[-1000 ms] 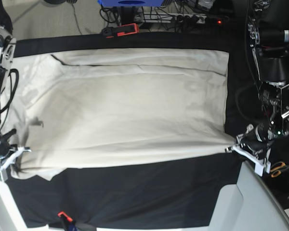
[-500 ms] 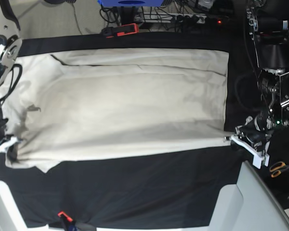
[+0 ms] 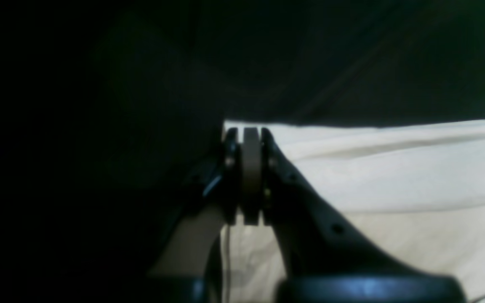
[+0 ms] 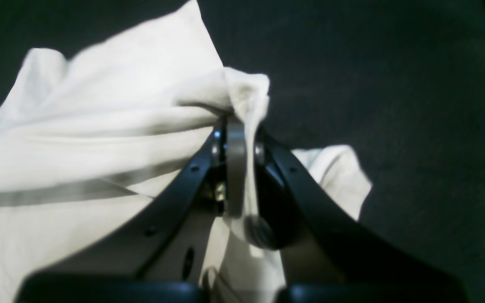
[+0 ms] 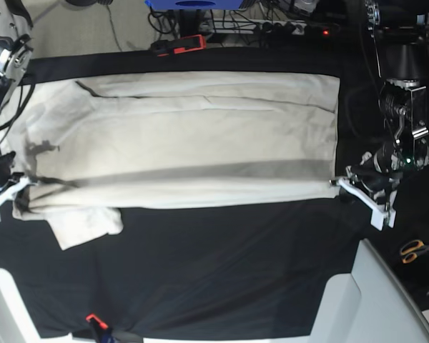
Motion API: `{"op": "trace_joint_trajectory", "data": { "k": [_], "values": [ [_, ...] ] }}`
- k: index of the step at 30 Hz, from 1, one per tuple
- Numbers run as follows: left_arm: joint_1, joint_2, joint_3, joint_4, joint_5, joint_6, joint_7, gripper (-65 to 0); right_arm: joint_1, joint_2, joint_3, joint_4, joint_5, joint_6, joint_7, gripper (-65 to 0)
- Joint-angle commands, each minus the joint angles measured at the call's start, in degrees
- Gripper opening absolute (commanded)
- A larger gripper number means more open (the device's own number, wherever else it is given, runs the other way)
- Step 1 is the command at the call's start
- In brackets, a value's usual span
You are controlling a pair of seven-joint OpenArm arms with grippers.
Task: Fold the T-shirt properly
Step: 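Lift the hem side with both grippers and fold it toward the collar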
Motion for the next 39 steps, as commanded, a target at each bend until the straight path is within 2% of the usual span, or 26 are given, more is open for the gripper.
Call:
{"op": "trace_joint_trajectory", "data": {
  "k": [1, 9, 23, 27, 33, 35, 37, 39],
  "values": [
    [-0.57, -1.01, -0.48, 1.07, -0.15, -0.19, -1.09, -65.0, 1.05, 1.09, 0.28, 1.05, 0.79, 0.06, 1.40, -65.0],
    [1.45, -1.18, -0.48, 1.07, -0.15, -0.19, -1.09, -65.0, -0.44, 1.09, 0.02, 1.05, 0.79, 0.06, -0.97, -65.0],
    [-1.71, -1.27, -0.48, 2.57, -0.07, -0.19, -0.82, -65.0, 2.63, 1.09, -0.24, 1.23, 0.52, 0.06, -1.33, -65.0],
    [-0.92, -1.27, -0.39, 2.39, -0.07, -0.19, -0.82, -65.0, 2.55, 1.18, -0.24, 1.05, 0.52, 0.06, -5.37, -65.0],
    [-0.92, -0.92, -0.04, 2.30, -0.07, -0.19, -0.82, -65.0, 2.37, 1.18, -0.07, 0.96, 0.52, 0.06, -6.16, -64.5],
    [-0.92, -0.92, -0.04, 2.22, -0.07, -0.19, -0.82, -65.0, 2.37, 1.18, -0.07, 0.96, 0.52, 0.06, -8.09, -58.7],
    [-0.92, -0.92, 0.05, 2.22, -0.07, -0.19, -0.82, -65.0, 2.37, 1.18, -0.07, 1.05, 0.52, 0.06, -11.52, -47.6],
    [-0.92, -0.92, 0.05, 2.22, -0.07, -0.19, -0.82, -65.0, 2.37, 1.18, -0.07, 1.14, 0.52, 0.06, -12.58, -39.0]
  ]
}}
